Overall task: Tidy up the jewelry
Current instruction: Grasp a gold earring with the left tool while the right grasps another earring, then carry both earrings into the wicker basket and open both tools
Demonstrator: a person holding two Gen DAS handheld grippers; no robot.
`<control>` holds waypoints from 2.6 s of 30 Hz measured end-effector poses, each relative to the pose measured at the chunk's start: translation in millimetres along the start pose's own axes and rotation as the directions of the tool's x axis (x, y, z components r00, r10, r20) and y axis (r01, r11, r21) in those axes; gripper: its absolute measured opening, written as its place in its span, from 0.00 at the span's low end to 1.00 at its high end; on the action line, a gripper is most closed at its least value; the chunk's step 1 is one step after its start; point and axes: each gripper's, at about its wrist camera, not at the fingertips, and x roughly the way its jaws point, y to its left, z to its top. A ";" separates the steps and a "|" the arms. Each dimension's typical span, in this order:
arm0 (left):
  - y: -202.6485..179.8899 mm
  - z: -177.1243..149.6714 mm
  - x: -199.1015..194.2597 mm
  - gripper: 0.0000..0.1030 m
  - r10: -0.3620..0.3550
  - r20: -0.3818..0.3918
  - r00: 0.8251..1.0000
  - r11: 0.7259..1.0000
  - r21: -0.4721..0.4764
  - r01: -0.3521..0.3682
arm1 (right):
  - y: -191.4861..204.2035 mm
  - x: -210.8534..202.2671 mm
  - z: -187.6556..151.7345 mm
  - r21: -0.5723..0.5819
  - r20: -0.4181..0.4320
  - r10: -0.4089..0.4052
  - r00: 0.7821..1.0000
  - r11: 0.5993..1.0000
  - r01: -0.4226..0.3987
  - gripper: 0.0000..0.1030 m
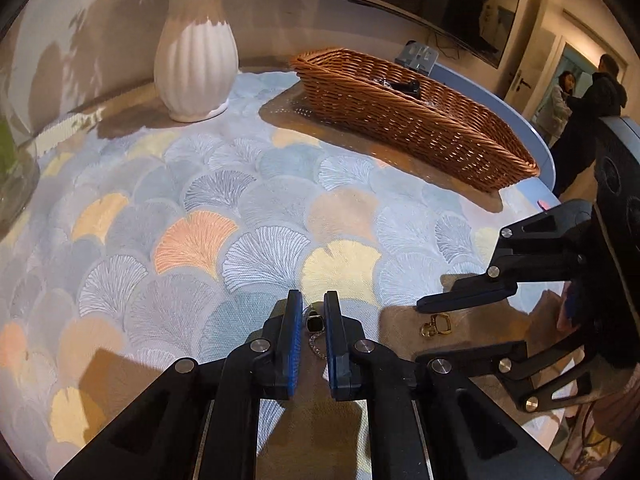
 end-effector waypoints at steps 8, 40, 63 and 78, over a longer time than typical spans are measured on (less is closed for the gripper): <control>-0.7 -0.2 0.1 0.10 0.000 0.002 1.000 1.000 0.003 0.000 | 3.5 -2.1 -2.8 -0.018 0.038 -0.010 0.999 1.000 0.011 0.12; 8.8 2.3 -6.0 0.10 0.033 0.034 0.999 0.996 -0.081 -0.030 | -49.6 -52.1 -21.8 0.381 0.240 -0.075 0.968 0.924 -0.023 0.12; -58.8 177.0 -18.0 0.10 -0.051 0.190 0.980 0.996 0.076 0.037 | -200.2 -94.0 -2.1 0.805 0.277 -0.284 0.918 0.590 -0.060 0.12; -47.9 201.5 43.5 0.47 -0.151 0.171 0.974 0.988 -0.018 0.156 | -210.1 -67.9 -2.7 0.836 0.150 -0.326 0.934 0.546 0.056 0.24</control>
